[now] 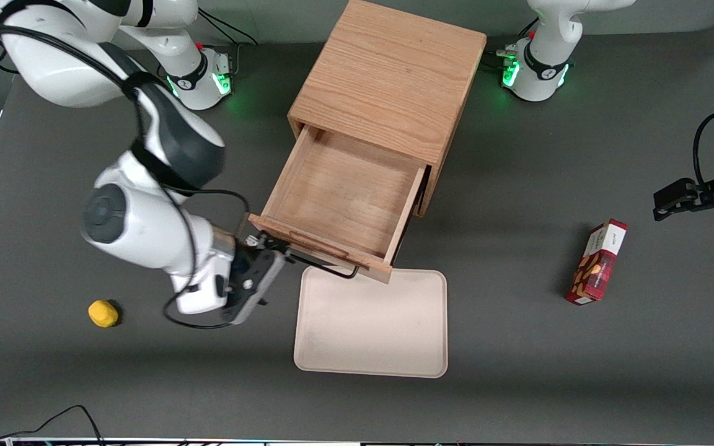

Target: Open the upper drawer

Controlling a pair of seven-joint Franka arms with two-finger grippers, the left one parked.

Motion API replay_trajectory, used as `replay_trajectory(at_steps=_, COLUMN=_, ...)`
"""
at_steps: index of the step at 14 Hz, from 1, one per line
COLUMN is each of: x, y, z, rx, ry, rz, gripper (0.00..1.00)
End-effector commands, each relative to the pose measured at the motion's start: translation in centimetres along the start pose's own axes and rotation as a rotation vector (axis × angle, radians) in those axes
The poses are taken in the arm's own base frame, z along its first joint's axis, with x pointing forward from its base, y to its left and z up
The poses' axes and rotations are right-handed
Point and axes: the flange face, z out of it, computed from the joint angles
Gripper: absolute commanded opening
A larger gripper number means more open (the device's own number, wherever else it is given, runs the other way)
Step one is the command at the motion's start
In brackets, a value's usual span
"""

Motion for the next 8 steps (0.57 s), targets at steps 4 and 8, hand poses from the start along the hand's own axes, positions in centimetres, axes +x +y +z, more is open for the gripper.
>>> replay_trajectory(at_steps=4, x=-8.0, y=5.7, z=-14.9, rx=-0.169, ry=-0.07, rz=0.369, gripper=1.0)
replay_trajectory(at_steps=8, x=-17.0, y=5.4, z=-18.9, rx=-0.236, ry=-0.234, rz=0.628, gripper=1.0)
